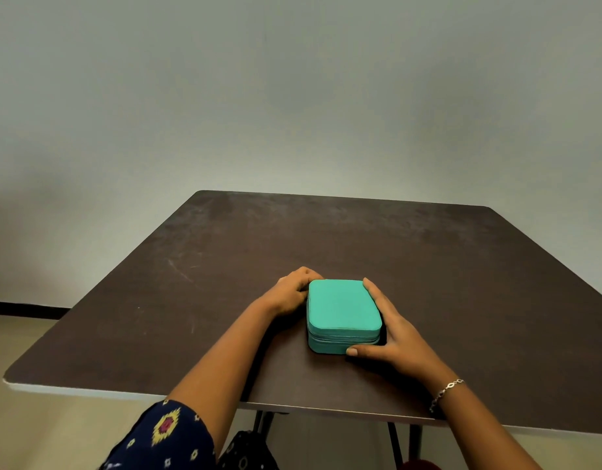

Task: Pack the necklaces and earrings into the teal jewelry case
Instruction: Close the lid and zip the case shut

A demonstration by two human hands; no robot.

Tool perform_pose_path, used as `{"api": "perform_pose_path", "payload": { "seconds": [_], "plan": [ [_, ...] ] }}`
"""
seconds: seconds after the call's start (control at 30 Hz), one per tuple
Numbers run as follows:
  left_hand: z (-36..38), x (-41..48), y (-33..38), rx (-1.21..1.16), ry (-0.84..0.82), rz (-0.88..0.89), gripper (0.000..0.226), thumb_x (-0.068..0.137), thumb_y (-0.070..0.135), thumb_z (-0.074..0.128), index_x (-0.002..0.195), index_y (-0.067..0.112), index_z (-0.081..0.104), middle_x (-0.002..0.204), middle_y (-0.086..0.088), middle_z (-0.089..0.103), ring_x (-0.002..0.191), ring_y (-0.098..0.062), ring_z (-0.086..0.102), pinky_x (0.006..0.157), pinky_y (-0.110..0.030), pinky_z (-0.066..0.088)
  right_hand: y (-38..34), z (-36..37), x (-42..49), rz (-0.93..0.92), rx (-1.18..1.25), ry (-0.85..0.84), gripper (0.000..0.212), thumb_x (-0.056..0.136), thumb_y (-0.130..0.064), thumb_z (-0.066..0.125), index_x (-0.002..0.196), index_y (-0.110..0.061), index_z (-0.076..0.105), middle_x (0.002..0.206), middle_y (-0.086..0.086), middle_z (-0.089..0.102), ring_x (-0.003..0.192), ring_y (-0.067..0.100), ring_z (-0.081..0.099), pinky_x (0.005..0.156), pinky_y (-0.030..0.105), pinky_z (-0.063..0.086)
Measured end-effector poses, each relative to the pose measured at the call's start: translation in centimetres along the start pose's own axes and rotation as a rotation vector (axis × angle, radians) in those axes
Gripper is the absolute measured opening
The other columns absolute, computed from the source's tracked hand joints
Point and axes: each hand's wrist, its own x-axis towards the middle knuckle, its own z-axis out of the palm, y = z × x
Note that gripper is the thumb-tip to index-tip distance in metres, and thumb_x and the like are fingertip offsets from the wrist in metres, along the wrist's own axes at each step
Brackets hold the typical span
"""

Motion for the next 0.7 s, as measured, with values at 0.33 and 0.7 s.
{"api": "perform_pose_path", "payload": {
  "seconds": [0.33,0.7],
  "plan": [
    [-0.2,-0.1,0.3,0.089,0.023,0.022,0.026,0.097,0.014,0.040,0.117,0.008,0.056,0.127,-0.005,0.045,0.113,-0.017,0.048,0.091,-0.020,0.035,0.1,0.0,-0.1,-0.003,-0.001,0.015,0.101,0.067,-0.031,0.079,0.133,-0.047,0.005,0.139,-0.023,0.019,0.128,0.000,0.024,0.104,0.021,0.025],
    [0.4,-0.6,0.7,0.247,0.169,0.137,0.017,0.091,0.008,0.047,0.101,0.002,0.058,0.107,-0.012,0.057,0.099,-0.027,0.054,0.079,-0.029,0.038,-0.2,0.1,-0.1,0.001,0.009,0.028,0.101,0.067,-0.031,0.079,0.135,-0.046,0.005,0.147,-0.017,0.019,0.130,0.003,0.025,0.107,0.026,0.026]
  ]
}}
